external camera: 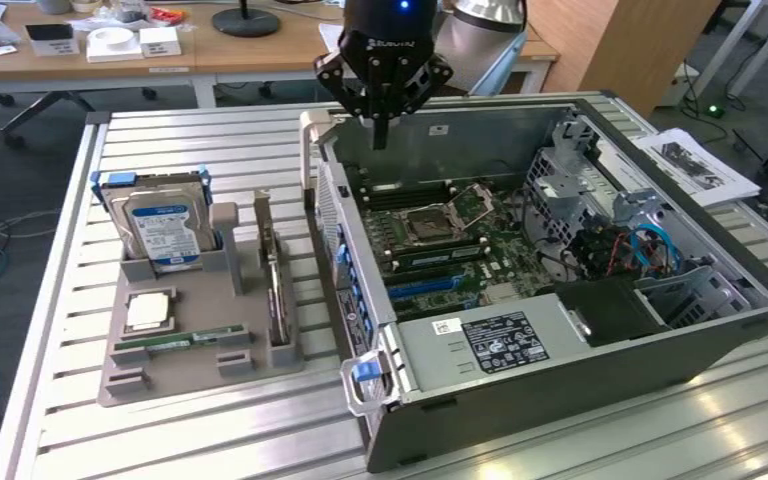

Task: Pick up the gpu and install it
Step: 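Reach for the gpu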

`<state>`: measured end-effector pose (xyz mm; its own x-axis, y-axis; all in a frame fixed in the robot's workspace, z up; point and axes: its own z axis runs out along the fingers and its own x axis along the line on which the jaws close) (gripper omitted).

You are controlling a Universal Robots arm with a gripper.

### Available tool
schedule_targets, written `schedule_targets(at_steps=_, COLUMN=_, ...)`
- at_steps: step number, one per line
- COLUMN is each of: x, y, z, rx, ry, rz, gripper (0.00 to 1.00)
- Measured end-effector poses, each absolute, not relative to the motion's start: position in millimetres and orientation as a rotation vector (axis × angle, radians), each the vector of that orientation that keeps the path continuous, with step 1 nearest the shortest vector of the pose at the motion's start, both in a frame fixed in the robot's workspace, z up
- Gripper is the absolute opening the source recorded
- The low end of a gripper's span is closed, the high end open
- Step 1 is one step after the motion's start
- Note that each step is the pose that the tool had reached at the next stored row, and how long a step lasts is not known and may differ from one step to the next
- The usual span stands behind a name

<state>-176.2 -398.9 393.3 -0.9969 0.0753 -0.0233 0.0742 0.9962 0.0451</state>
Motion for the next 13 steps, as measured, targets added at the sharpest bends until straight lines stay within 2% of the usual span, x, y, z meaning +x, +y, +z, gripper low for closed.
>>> schedule_targets(at_steps=13, x=-216.9, y=-398.8, z=393.1, rx=0.117, ry=3.114, rz=0.069, gripper=0.11)
